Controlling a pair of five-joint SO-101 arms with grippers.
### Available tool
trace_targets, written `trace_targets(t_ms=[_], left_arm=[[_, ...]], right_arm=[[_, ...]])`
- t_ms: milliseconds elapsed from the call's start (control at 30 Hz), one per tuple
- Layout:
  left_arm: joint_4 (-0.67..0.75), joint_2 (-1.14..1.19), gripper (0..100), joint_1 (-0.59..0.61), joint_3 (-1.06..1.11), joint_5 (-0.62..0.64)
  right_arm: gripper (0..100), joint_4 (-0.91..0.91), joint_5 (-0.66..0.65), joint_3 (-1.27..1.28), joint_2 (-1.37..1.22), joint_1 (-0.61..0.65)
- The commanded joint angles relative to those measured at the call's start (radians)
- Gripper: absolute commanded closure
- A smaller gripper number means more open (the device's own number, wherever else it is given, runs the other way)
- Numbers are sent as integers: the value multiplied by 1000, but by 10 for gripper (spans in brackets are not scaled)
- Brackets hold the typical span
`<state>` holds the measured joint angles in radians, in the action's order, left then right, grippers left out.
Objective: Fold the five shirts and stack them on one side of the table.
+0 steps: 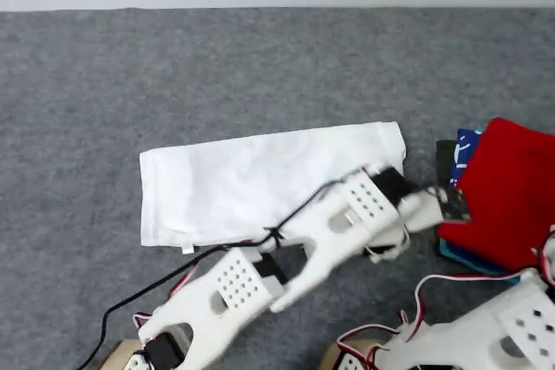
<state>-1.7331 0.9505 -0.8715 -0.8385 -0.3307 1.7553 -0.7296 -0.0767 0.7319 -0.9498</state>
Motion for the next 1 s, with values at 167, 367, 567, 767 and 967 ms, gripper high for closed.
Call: trace_targets(t_ms=[167, 367, 567, 767, 967], left_arm=[[-5, -74, 975, 121, -128, -77], [25, -75, 974, 150, -139, -106], [75, -75, 973, 184, -139, -121], [121, -81, 903, 230, -139, -133], [144, -74, 865, 273, -189, -137]], right_arm=[[987, 38, 8, -40, 4, 10], [987, 38, 14, -40, 4, 62], [987, 39, 14, -40, 4, 62], [987, 39, 14, -37, 8, 62], [987, 41, 14, 31, 15, 56]])
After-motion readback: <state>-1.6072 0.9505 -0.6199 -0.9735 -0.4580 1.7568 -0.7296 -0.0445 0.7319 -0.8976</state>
